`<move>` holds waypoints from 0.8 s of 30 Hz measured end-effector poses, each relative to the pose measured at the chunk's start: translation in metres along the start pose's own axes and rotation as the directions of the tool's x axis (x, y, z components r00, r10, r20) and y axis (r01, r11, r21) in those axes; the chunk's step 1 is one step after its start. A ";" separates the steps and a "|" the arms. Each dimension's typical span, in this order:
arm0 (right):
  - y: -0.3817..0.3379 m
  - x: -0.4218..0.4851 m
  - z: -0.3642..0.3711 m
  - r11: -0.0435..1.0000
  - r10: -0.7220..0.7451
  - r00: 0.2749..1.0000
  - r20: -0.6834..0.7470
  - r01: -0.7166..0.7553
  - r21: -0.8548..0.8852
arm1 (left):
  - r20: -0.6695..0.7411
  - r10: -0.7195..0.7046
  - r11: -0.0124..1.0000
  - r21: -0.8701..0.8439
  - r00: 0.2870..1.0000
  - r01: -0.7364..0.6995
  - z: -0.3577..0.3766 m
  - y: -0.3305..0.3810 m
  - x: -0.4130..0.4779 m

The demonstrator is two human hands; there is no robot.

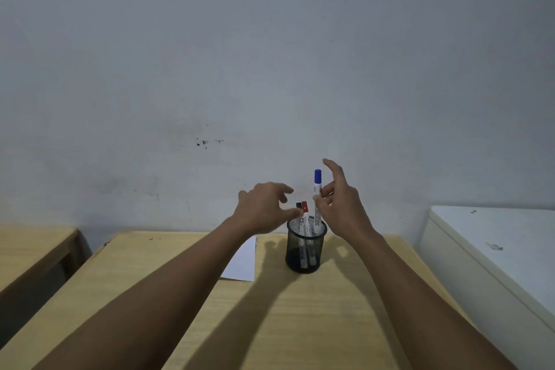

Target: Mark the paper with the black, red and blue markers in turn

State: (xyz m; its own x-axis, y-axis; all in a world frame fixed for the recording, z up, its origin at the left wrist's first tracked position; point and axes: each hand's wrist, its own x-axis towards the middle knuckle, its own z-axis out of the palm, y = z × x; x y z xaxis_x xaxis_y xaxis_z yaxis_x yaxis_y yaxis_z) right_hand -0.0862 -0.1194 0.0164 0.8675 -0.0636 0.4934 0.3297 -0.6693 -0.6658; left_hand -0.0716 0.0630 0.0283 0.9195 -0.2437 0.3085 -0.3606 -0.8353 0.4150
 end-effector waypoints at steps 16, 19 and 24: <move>0.049 0.004 0.032 0.959 0.124 0.979 0.159 -0.077 -0.273 | 0.182 -0.047 0.996 0.086 0.982 0.031 0.049 -0.016 0.002; 0.056 0.007 0.037 0.958 0.125 0.979 0.162 -0.077 -0.277 | 0.205 -0.028 0.999 0.048 0.978 0.018 0.047 -0.015 0.002; 0.054 0.008 0.038 0.942 0.127 0.974 0.188 -0.060 -0.329 | 0.245 -0.012 1.000 0.025 0.970 0.006 0.042 -0.011 0.000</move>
